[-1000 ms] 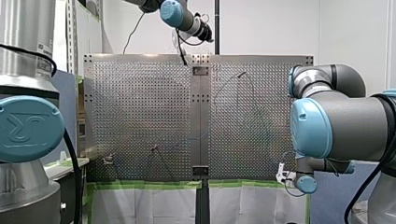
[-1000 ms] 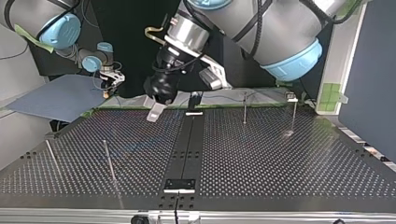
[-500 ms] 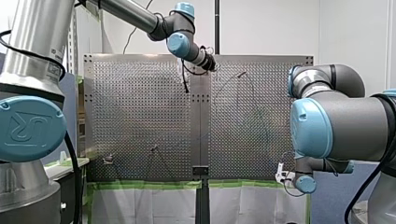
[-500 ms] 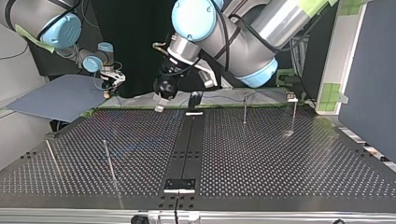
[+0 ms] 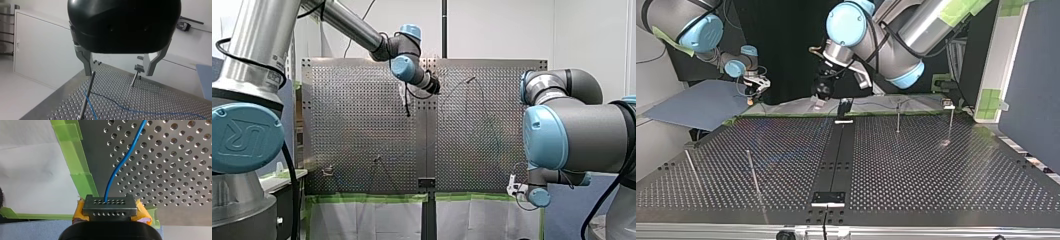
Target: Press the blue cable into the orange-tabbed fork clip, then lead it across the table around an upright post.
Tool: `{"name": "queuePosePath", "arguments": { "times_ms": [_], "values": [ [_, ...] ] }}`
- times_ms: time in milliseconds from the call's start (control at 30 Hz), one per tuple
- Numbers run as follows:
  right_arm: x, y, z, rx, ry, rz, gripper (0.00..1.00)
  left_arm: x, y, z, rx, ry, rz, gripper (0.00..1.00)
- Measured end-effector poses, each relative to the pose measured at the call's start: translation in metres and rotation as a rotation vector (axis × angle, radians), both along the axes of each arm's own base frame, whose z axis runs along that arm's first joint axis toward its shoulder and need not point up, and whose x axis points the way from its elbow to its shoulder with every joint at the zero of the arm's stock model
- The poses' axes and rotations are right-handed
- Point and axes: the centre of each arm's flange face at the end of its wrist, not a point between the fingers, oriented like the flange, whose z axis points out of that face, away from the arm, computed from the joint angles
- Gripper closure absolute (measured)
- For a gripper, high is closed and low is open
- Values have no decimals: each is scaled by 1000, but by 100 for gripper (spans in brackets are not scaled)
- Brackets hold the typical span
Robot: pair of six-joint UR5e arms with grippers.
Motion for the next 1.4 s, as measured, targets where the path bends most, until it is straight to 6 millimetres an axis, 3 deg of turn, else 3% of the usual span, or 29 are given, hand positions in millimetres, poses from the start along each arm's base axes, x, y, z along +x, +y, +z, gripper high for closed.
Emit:
{"name": "queuePosePath", "arguments": {
  "times_ms": [433, 1400],
  "values": [
    [1, 0, 0, 0, 0, 2, 100, 1, 18, -39, -2, 1, 16, 0],
    [4, 1, 0, 0, 0, 6, 100, -30, 55, -123, 29, -15, 24, 0]
  ]
}}
